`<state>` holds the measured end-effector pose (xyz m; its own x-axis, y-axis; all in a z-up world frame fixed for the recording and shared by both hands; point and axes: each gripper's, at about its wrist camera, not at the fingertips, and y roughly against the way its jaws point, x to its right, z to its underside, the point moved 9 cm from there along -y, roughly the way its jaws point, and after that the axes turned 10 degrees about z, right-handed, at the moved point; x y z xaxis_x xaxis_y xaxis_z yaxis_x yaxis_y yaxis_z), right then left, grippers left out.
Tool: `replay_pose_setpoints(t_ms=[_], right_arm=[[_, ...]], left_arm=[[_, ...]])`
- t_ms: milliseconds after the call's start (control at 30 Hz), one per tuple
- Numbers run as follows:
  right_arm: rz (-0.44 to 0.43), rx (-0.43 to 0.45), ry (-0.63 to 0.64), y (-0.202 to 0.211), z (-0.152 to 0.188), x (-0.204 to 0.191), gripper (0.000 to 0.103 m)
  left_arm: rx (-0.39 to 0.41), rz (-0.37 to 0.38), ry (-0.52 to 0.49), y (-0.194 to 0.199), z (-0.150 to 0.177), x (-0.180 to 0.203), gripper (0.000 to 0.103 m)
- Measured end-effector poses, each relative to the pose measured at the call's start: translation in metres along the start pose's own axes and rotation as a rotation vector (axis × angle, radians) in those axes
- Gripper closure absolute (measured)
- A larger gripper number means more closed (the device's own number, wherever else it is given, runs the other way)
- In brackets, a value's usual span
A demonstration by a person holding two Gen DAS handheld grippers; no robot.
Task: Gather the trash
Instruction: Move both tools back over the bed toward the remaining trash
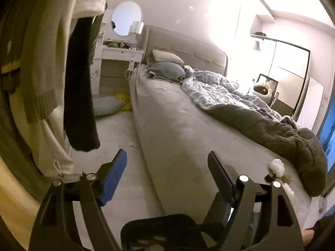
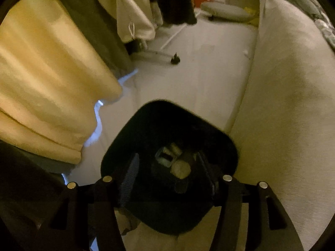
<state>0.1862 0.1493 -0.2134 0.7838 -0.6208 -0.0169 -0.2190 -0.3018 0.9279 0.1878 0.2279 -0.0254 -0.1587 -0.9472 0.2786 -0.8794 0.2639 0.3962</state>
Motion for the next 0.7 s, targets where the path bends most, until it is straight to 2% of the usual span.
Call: replay_pose_setpoints(t_ms=[267,700], right_arm=[[0.015,0.141,-0.040,0.044,-0.006,0.028,0.044],[0.094,0.262,-0.099,0.090,0.019,0.083,0.041]], left_arm=[[0.020,0.000,-0.047,-0.009,-0.008,0.030,0.018],[0.001,0.041,-0.024,-0.038,-0.007,0.067,0.018]])
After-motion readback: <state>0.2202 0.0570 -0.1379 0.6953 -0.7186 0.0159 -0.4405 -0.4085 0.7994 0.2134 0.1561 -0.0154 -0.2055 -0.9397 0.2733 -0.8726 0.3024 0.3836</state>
